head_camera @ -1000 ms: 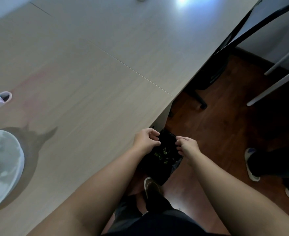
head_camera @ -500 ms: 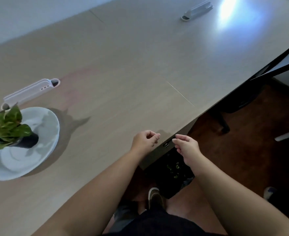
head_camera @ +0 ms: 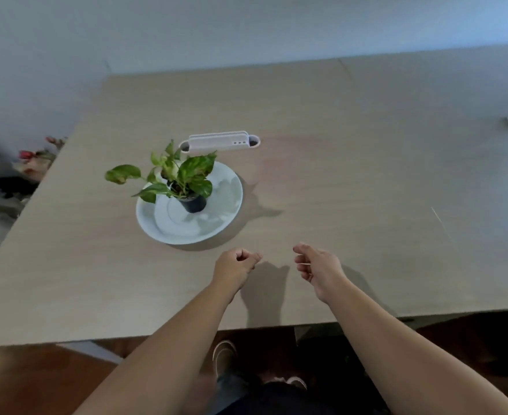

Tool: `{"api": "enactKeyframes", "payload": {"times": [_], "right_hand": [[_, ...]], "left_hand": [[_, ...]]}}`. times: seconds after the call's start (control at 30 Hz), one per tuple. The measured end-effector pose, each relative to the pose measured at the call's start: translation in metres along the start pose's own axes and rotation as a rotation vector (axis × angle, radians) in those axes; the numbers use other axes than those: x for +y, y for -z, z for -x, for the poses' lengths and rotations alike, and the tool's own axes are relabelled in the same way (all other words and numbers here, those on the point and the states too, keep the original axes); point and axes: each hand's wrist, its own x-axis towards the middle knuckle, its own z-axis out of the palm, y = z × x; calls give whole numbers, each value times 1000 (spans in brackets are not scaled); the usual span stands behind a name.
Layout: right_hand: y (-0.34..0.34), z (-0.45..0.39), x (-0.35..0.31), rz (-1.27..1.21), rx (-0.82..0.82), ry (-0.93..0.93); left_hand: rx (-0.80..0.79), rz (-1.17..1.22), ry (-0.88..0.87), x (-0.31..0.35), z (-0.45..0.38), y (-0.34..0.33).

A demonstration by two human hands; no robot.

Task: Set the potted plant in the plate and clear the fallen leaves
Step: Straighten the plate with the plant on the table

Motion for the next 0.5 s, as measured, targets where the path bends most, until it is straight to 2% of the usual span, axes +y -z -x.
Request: {"api": "enactKeyframes", "payload": {"times": [0.27,0.5], "right_hand": [[-73,-15,0,195,-108,-107],[-129,-34,-5,303,-152,-102]], "left_hand": [[209,135,133,-40,-28,107],[258,258,216,-61,-64,168]]}}
